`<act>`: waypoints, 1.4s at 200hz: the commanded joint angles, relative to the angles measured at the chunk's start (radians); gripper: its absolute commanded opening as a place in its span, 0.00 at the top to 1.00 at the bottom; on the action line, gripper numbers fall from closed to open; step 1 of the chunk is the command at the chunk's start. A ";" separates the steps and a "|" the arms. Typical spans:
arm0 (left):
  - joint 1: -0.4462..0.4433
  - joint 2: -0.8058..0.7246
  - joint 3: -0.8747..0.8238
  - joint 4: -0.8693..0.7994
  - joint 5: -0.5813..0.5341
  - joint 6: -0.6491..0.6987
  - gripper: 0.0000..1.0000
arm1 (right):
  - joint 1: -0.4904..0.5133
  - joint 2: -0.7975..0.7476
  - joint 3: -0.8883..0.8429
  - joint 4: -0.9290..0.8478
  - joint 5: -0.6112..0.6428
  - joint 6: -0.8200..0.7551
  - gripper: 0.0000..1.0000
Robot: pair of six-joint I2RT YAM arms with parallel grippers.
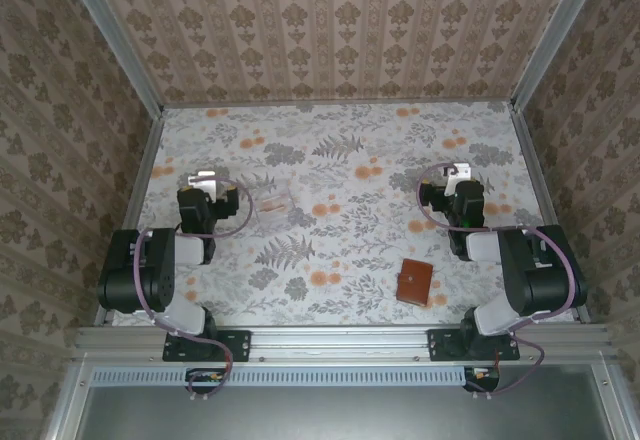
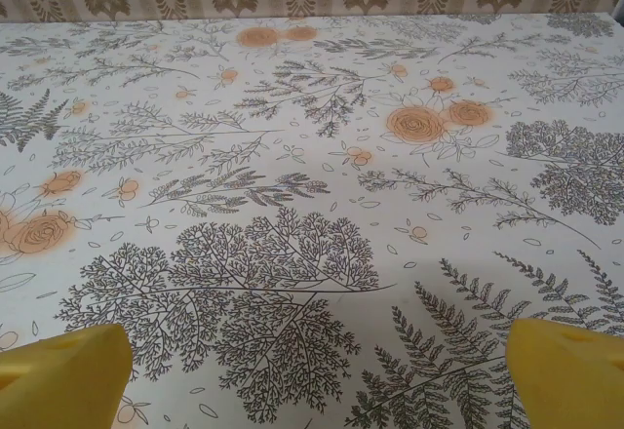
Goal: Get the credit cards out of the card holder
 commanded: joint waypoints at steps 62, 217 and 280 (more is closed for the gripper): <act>0.008 0.000 0.028 -0.002 0.037 0.017 0.00 | -0.007 0.006 0.007 0.017 -0.021 -0.007 0.00; 0.018 0.000 0.030 -0.007 0.055 0.013 0.00 | -0.006 0.004 0.005 0.020 -0.018 -0.007 0.00; 0.017 -0.001 0.030 -0.007 0.057 0.013 0.00 | -0.006 0.004 0.005 0.019 -0.020 -0.005 0.00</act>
